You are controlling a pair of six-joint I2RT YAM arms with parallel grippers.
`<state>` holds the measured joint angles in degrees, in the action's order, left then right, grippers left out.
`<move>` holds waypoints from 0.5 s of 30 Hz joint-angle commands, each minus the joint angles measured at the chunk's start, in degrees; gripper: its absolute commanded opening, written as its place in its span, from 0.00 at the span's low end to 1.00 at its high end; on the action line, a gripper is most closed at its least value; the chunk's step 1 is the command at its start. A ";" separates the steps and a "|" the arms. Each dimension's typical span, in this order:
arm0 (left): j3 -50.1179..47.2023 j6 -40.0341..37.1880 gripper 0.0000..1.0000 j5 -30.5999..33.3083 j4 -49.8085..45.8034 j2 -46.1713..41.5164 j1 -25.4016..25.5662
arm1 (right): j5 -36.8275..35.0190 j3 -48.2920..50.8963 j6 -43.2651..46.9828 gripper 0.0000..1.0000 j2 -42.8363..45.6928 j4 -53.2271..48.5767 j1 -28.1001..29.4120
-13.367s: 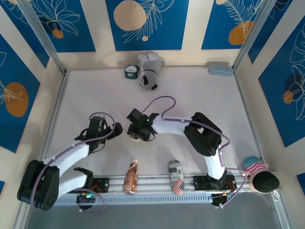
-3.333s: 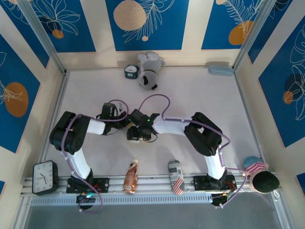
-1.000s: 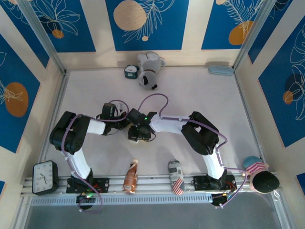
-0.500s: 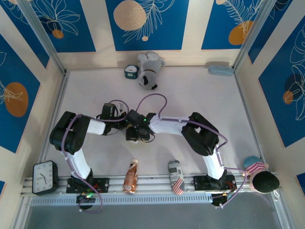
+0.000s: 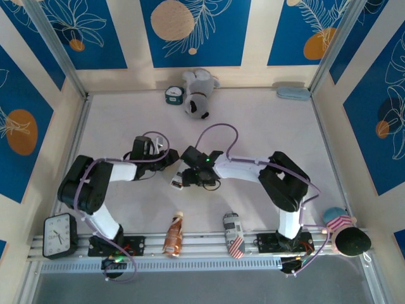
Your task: Load the batteries into the remote control
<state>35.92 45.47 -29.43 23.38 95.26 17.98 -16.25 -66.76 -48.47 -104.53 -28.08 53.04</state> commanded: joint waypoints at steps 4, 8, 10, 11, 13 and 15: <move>-7.37 -2.34 0.59 0.61 -3.85 -9.21 -0.15 | -2.22 7.35 2.62 0.76 9.61 1.39 -4.54; -11.96 -1.85 0.62 0.59 -5.87 -14.74 0.75 | -0.76 11.03 4.00 0.77 12.29 4.04 -8.12; -13.31 -1.70 0.64 1.22 -7.43 -17.30 1.80 | 0.19 12.23 4.38 0.76 12.93 5.53 -9.03; -13.91 -1.75 0.64 1.96 -8.49 -18.48 2.48 | 0.71 12.57 4.44 0.74 13.11 6.40 -9.29; -14.47 -1.96 0.65 3.78 -9.91 -20.10 3.69 | 1.34 13.13 4.52 0.72 13.06 7.82 -9.41; -14.51 -2.12 0.65 4.75 -10.65 -20.21 4.61 | 2.32 13.18 4.28 0.67 12.63 8.98 -9.38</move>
<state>21.89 44.42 -26.96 15.38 76.12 21.19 -16.25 -54.06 -44.99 -92.68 -22.44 43.48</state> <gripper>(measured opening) 0.654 0.683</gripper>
